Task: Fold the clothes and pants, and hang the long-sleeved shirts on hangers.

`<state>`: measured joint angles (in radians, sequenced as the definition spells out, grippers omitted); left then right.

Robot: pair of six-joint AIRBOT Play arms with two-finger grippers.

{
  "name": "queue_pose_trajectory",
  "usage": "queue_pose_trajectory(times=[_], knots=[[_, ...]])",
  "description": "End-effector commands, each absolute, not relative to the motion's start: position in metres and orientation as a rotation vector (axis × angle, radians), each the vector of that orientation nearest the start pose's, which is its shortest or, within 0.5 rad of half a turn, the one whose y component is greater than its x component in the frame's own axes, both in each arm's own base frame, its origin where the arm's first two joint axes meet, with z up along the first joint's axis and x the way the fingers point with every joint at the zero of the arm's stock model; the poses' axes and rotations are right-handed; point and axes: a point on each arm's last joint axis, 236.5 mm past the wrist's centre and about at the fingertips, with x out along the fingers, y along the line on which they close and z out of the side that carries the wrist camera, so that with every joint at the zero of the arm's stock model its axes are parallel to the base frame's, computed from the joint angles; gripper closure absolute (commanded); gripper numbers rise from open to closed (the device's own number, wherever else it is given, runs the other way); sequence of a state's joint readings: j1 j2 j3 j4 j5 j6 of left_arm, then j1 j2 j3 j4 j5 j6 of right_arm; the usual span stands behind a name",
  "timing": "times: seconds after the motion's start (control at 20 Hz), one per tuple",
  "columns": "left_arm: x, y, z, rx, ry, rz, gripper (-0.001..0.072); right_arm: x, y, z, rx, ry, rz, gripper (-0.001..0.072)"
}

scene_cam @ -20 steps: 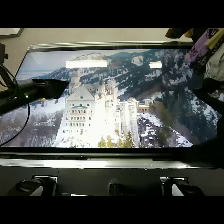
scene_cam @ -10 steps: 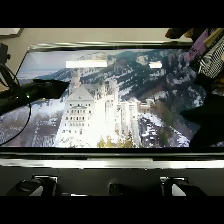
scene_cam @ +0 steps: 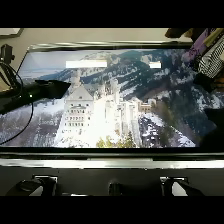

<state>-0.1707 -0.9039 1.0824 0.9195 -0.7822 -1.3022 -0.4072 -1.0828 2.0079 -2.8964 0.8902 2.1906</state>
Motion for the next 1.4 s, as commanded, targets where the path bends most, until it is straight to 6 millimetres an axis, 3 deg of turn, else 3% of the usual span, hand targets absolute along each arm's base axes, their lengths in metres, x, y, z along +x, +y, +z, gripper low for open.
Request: queue_pose_trajectory(times=[0.0,0.1,0.25,0.45,0.5,0.55,0.6,0.65,0.85,0.95,1.05,1.15,1.25,1.3,1.35], knots=[[0.380,-0.167,0.205,-0.284,0.574,-0.538,0.0032,0.159,-0.291,0.598,-0.309,-0.345,-1.394,0.0685],[0.382,-0.168,0.200,-0.285,0.585,-0.536,0.0033,0.151,-0.305,0.589,-0.256,-0.337,-1.409,0.0685],[0.385,-0.168,0.195,-0.287,0.598,-0.534,0.0032,0.149,-0.328,0.559,-0.139,-0.253,-1.416,0.0684],[0.385,-0.168,0.195,-0.287,0.599,-0.534,0.0032,0.157,-0.332,0.536,-0.065,-0.171,-1.391,0.0674],[0.385,-0.168,0.194,-0.287,0.599,-0.534,0.0032,0.154,-0.331,0.532,-0.042,-0.161,-1.396,0.0585],[0.385,-0.168,0.195,-0.287,0.599,-0.534,0.0032,0.148,-0.328,0.529,-0.019,-0.154,-1.406,0.0416],[0.385,-0.168,0.194,-0.287,0.599,-0.534,0.0032,0.140,-0.323,0.530,-0.008,-0.159,-1.415,0.0287],[0.385,-0.168,0.195,-0.288,0.598,-0.534,0.0031,0.129,-0.315,0.536,-0.003,-0.181,-1.418,0.0232],[0.385,-0.166,0.194,-0.343,0.617,-0.507,0.0023,0.079,-0.254,0.589,-0.010,-0.409,-1.334,0.0208],[0.386,-0.164,0.192,-0.366,0.630,-0.488,0.0023,0.079,-0.221,0.607,0.053,-0.522,-1.176,0.0208],[0.386,-0.163,0.191,-0.362,0.631,-0.485,0.0023,0.128,-0.198,0.603,0.166,-0.504,-0.924,0.0222],[0.386,-0.163,0.191,-0.362,0.631,-0.484,0.0023,0.221,-0.173,0.573,0.211,-0.316,-0.612,0.0228],[0.384,-0.164,0.191,-0.366,0.639,-0.486,0.0023,0.311,-0.130,0.518,0.205,-0.061,-0.258,0.0235],[0.383,-0.162,0.189,-0.368,0.649,-0.474,0.0023,0.341,-0.113,0.476,0.184,0.104,-0.138,0.0276],[0.381,-0.157,0.183,-0.365,0.675,-0.451,0.0023,0.358,-0.100,0.430,0.151,0.283,-0.066,0.0362]])
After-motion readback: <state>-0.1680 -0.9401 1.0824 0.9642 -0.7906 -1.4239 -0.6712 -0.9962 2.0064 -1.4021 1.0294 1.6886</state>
